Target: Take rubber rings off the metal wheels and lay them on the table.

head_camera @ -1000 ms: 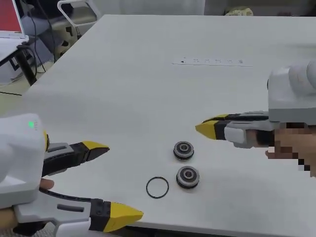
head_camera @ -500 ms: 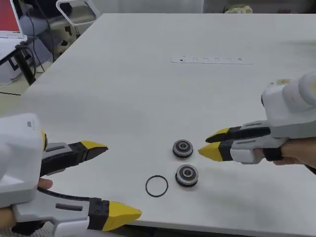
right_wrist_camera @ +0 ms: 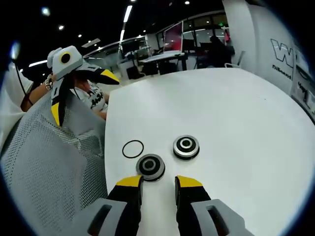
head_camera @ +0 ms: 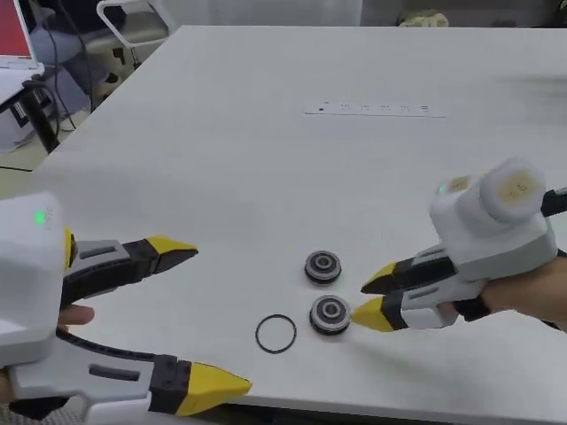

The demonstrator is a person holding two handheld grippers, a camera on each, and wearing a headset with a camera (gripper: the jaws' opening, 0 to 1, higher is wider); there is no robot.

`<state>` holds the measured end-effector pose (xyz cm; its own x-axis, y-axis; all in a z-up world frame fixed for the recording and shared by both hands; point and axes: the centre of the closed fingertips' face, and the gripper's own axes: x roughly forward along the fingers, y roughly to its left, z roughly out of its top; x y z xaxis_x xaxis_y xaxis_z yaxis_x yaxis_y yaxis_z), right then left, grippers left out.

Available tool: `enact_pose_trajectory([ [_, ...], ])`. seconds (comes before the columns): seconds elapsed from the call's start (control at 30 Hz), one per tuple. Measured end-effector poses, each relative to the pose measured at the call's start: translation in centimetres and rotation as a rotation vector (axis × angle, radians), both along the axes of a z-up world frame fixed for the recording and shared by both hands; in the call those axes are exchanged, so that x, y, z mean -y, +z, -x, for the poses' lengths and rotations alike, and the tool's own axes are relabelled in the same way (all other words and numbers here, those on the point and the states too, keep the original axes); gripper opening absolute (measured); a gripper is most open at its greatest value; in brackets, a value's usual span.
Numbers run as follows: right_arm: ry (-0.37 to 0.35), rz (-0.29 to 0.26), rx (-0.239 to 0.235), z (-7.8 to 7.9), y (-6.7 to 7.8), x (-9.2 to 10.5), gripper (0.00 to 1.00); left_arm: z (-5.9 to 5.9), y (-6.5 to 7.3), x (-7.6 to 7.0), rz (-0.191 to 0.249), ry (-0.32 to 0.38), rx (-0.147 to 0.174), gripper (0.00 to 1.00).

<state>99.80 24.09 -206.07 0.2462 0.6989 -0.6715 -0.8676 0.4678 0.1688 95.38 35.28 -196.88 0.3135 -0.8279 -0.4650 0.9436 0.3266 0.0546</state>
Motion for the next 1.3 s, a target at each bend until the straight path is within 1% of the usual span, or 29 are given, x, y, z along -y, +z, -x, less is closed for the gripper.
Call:
enact_pose_trajectory([
  [0.03, 0.005, 0.000, 0.000, 0.1, -0.1, -0.1, 0.24, 0.1, 0.7, 0.4, 0.017, -0.010, 0.011, 0.80],
  [0.1, 0.013, 0.002, -0.002, 0.2, -0.2, -0.1, 0.24, 0.1, 1.9, 1.0, 0.050, -0.027, 0.011, 0.81],
  [0.17, 0.017, 0.007, -0.001, 0.2, -0.3, -0.1, 0.24, 0.0, 2.8, 1.5, 0.063, -0.040, 0.026, 0.81],
  [0.23, 0.021, 0.012, -0.002, 0.2, -0.4, -0.1, 0.24, -0.3, 3.6, 2.0, 0.064, -0.058, 0.047, 0.81],
  [0.27, 0.024, 0.014, -0.003, 0.3, -0.5, -0.1, 0.24, -0.4, 4.0, 2.4, 0.069, -0.075, 0.063, 0.81],
  [0.3, 0.025, 0.015, -0.004, 0.3, -0.5, -0.1, 0.25, -0.5, 4.2, 2.7, 0.072, -0.088, 0.072, 0.80],
  [0.37, 0.027, 0.010, -0.006, 0.3, -0.6, -0.2, 0.25, -0.7, 4.0, 3.3, 0.060, -0.106, 0.067, 0.79],
  [0.4, 0.026, 0.002, -0.010, 0.4, -0.6, -0.2, 0.25, -0.9, 3.8, 3.7, 0.045, -0.117, 0.066, 0.79],
  [0.47, 0.028, 0.003, -0.009, 0.4, -0.6, -0.3, 0.26, -1.0, 3.7, 4.2, 0.032, -0.139, 0.083, 0.79],
  [0.5, 0.030, 0.004, -0.009, 0.4, -0.7, -0.3, 0.26, -1.2, 3.7, 4.7, 0.036, -0.154, 0.091, 0.78],
  [0.53, 0.033, 0.009, -0.010, 0.5, -0.9, -0.3, 0.26, -1.2, 3.6, 5.1, 0.044, -0.161, 0.088, 0.77],
  [0.57, 0.035, 0.012, -0.011, 0.6, -1.0, -0.4, 0.26, -1.4, 3.4, 5.6, 0.051, -0.171, 0.076, 0.75],
  [0.6, 0.039, 0.014, -0.012, 0.7, -1.1, -0.4, 0.26, -1.4, 3.3, 5.7, 0.051, -0.176, 0.072, 0.73],
  [0.63, 0.043, 0.016, -0.013, 0.7, -1.2, -0.5, 0.26, -1.4, 3.0, 6.2, 0.041, -0.194, 0.070, 0.72],
  [0.7, 0.048, 0.016, -0.010, 0.8, -1.2, -0.6, 0.26, -1.6, 2.7, 6.6, 0.027, -0.209, 0.082, 0.71],
  [0.77, 0.050, 0.014, -0.005, 0.8, -1.2, -0.7, 0.26, -2.2, 2.3, 7.6, 0.041, -0.226, 0.090, 0.70],
  [0.8, 0.050, 0.013, -0.003, 0.7, -1.2, -0.7, 0.26, -2.4, 2.2, 8.0, 0.054, -0.226, 0.081, 0.68],
  [0.83, 0.050, 0.013, -0.001, 0.7, -1.2, -0.7, 0.26, -2.5, 2.0, 8.3, 0.060, -0.226, 0.068, 0.66],
  [0.87, 0.051, 0.013, 0.000, 0.7, -1.2, -0.8, 0.26, -2.8, 1.6, 8.7, 0.063, -0.230, 0.063, 0.65],
  [0.93, 0.054, 0.016, 0.002, 0.7, -1.3, -0.8, 0.25, -3.1, 0.8, 9.4, 0.062, -0.234, 0.066, 0.62],
  [0.97, 0.056, 0.018, 0.004, 0.7, -1.3, -0.8, 0.25, -3.2, 0.5, 9.5, 0.055, -0.237, 0.063, 0.60],
  [1.0, 0.058, 0.020, 0.005, 0.7, -1.4, -0.8, 0.25, -3.2, -0.1, 9.6, 0.034, -0.248, 0.062, 0.60],
  [1.03, 0.059, 0.020, 0.004, 0.8, -1.4, -0.9, 0.25, -3.3, -0.5, 9.7, 0.015, -0.259, 0.066, 0.59],
  [1.07, 0.062, 0.020, 0.003, 0.8, -1.4, -0.9, 0.25, -3.4, -0.9, 9.7, -0.007, -0.272, 0.077, 0.58],
  [1.13, 0.066, 0.025, 0.006, 0.8, -1.5, -1.0, 0.25, -3.9, -1.6, 9.8, -0.030, -0.274, 0.088, 0.55],
  [1.2, 0.069, 0.025, 0.009, 0.8, -1.5, -1.0, 0.25, -4.5, -2.2, 9.9, -0.036, -0.260, 0.078, 0.51],
  [1.27, 0.070, 0.023, 0.011, 0.8, -1.5, -1.1, 0.25, -4.7, -2.7, 9.9, -0.037, -0.256, 0.071, 0.48],
  [1.3, 0.070, 0.023, 0.012, 0.8, -1.5, -1.1, 0.25, -5.0, -3.5, 10.0, -0.042, -0.251, 0.064, 0.47],
])
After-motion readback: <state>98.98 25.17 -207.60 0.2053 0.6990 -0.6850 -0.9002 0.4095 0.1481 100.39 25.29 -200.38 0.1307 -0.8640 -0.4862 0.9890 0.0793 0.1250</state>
